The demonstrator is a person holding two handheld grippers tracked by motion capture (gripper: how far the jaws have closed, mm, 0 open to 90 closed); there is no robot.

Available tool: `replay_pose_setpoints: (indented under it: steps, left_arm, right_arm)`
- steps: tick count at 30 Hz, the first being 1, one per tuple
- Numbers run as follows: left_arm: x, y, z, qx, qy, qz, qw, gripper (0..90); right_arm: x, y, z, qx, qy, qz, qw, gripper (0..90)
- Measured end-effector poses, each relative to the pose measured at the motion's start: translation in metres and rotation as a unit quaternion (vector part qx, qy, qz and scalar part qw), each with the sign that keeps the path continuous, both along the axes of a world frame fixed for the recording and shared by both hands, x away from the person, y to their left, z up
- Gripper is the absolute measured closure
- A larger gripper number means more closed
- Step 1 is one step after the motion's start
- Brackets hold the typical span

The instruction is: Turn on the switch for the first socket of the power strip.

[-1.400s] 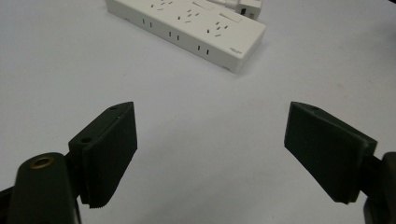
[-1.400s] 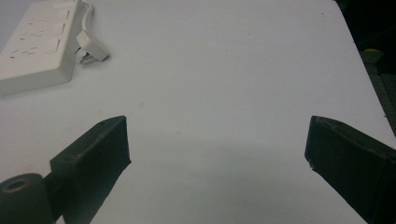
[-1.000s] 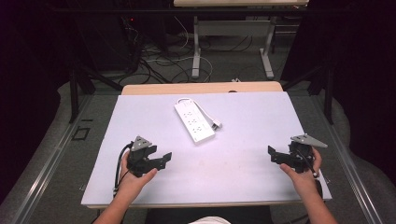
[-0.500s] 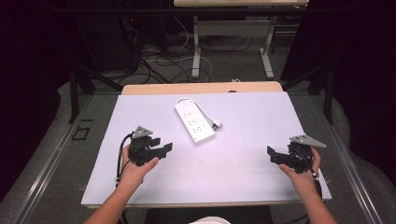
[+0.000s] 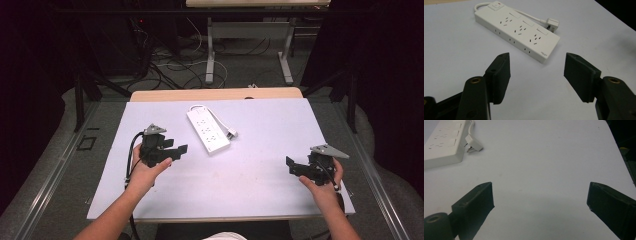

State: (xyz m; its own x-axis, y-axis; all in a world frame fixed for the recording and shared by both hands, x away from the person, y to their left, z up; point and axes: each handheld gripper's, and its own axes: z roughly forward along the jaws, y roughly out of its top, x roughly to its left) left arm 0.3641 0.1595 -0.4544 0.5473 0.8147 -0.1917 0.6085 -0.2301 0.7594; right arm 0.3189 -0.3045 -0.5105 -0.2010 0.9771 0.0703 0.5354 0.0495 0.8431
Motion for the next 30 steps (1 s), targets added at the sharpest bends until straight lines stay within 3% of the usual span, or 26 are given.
replay_pose_setpoints:
  steps: [5, 9, 18, 19, 30]
  left_arm:
    - [0.005, -0.006, 0.01, 0.01, -0.012, -0.007, 0.9999, 37.4]
    - [0.01, -0.01, 0.018, 0.018, -0.007, -0.023, 0.9996, 37.9]
    - [0.022, -0.021, 0.028, 0.019, 0.001, -0.019, 0.9996, 39.3]
    - [0.024, -0.022, 0.029, 0.016, 0.004, -0.02, 0.9997, 39.3]
    - [0.039, -0.029, 0.04, 0.015, 0.013, -0.01, 0.9998, 39.2]
  right_arm:
    - [0.0, 0.0, 0.0, -0.001, -0.001, -0.002, 1.0, 6.4]
    - [0.001, 0.0, -0.001, 0.002, -0.001, -0.003, 1.0, 6.4]
    - [0.0, 0.0, -0.001, 0.001, 0.002, 0.0, 1.0, 6.4]
    - [0.002, 0.001, -0.003, 0.003, -0.01, -0.006, 0.9999, 6.4]
    - [0.001, 0.0, -0.002, -0.002, -0.003, -0.001, 1.0, 6.4]
